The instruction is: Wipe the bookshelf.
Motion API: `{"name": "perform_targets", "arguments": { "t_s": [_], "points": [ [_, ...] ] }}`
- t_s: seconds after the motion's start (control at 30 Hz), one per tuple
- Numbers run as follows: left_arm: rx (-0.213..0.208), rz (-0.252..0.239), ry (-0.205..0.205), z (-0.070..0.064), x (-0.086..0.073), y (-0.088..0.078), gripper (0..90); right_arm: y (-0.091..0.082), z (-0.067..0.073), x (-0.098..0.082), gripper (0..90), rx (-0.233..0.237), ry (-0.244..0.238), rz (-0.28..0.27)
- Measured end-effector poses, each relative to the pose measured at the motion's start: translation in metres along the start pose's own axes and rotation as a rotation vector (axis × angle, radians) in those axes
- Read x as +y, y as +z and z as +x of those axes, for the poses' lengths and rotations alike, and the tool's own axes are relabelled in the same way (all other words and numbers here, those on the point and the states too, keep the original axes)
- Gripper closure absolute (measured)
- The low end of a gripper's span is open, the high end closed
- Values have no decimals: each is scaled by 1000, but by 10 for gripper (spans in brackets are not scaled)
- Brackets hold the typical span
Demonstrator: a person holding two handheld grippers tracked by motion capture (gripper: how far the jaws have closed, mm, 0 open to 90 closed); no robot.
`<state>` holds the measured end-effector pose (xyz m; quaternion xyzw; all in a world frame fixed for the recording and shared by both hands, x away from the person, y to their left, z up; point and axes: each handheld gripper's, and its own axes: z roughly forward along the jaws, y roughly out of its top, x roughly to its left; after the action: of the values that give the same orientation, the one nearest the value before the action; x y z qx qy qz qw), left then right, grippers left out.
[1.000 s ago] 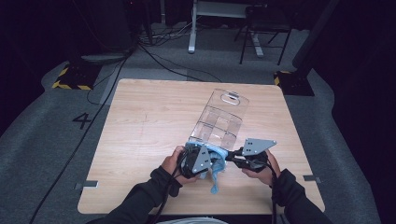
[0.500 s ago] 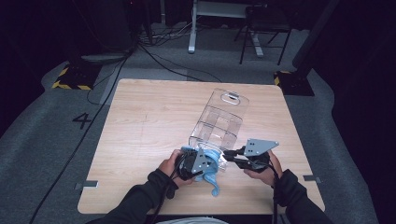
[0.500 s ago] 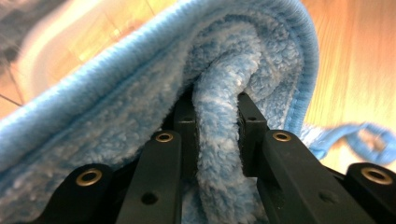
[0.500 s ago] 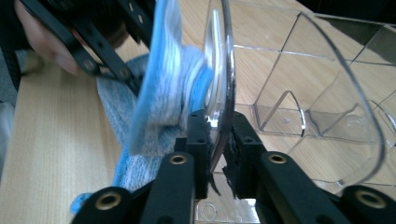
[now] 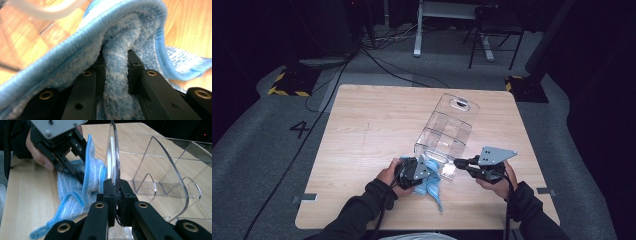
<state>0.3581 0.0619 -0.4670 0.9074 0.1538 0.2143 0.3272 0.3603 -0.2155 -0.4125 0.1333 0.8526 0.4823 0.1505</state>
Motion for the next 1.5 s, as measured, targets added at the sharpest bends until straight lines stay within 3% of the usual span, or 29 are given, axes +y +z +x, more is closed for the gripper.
{"name": "perform_targets", "arguments": {
  "t_s": [0.17,0.27,0.4,0.53,0.63,0.77,0.83,0.9,0.97,1.03,1.13,1.3,1.5],
  "points": [
    [67,-9,-54,19,-9,-16,745,1,0,0,868,0,7,-1],
    [106,-55,-104,29,-10,-30,741,1,-1,0,867,-1,9,-2],
    [161,-132,-123,34,-4,-47,738,1,-1,0,867,-1,15,-5],
    [178,-186,-114,30,9,-54,739,2,-1,0,868,-4,20,-7],
    [147,-222,-61,18,22,-50,740,2,-2,-1,869,-8,30,-10],
    [99,-221,35,-6,42,-38,741,2,-1,-1,869,-10,29,-9],
    [61,-201,86,-20,51,-27,742,2,-1,-1,869,-10,29,-11],
    [24,-187,108,-31,57,-14,742,2,-1,-1,870,-11,31,-11],
    [-19,-147,139,-39,59,2,741,2,-1,-1,870,-13,30,-10],
    [-32,-106,166,-47,57,18,742,2,0,-1,870,-12,30,-11],
    [-63,-90,155,-48,54,30,744,2,0,-1,871,-14,30,-12],
    [-84,-56,132,-39,45,31,748,1,-2,-2,874,-16,36,-12],
    [-65,6,70,-11,25,20,747,0,-2,-2,874,-17,34,-9]
  ]
}}
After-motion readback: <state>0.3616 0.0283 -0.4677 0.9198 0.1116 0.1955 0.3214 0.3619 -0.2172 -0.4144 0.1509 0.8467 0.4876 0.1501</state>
